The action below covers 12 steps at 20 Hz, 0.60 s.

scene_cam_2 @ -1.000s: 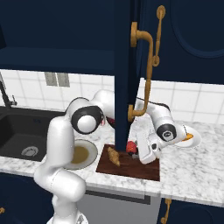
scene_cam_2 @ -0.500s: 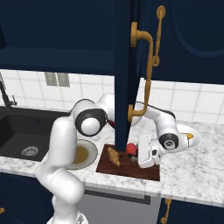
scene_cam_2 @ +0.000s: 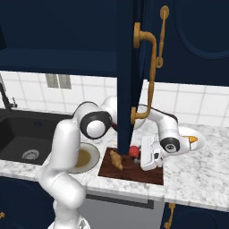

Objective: From the different types of pastries on the counter, select a croissant and place it on the cutting board. Then retrieve a jar of jam from the cabinet and place it alongside the croissant on the cutting board.

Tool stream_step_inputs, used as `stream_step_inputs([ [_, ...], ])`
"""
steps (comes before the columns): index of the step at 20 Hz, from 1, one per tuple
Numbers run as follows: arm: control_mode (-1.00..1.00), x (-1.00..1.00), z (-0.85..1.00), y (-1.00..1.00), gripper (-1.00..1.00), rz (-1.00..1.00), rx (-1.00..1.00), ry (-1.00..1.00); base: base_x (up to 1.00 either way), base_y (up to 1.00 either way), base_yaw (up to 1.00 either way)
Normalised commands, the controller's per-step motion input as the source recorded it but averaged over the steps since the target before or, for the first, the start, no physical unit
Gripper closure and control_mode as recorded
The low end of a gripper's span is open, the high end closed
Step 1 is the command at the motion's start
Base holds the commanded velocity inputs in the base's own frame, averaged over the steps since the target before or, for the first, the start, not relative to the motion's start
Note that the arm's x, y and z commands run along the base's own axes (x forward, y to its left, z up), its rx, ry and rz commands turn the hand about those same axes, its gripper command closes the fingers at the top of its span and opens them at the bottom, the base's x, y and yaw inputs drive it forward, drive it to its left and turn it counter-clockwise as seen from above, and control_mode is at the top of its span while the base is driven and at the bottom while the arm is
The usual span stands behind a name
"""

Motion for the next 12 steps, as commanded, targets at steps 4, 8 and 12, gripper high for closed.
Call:
stream_step_inputs([
  [4,-1.00,0.21,-0.23,-0.25,1.00,0.01,0.00,-0.05,0.00,0.00,0.00],
  [8,-1.00,0.00,-0.33,-0.24,1.00,0.00,0.00,-0.01,0.00,0.00,0.00],
  [12,-1.00,0.00,-0.28,-0.03,1.00,0.00,0.00,0.00,0.00,0.00,0.00],
])
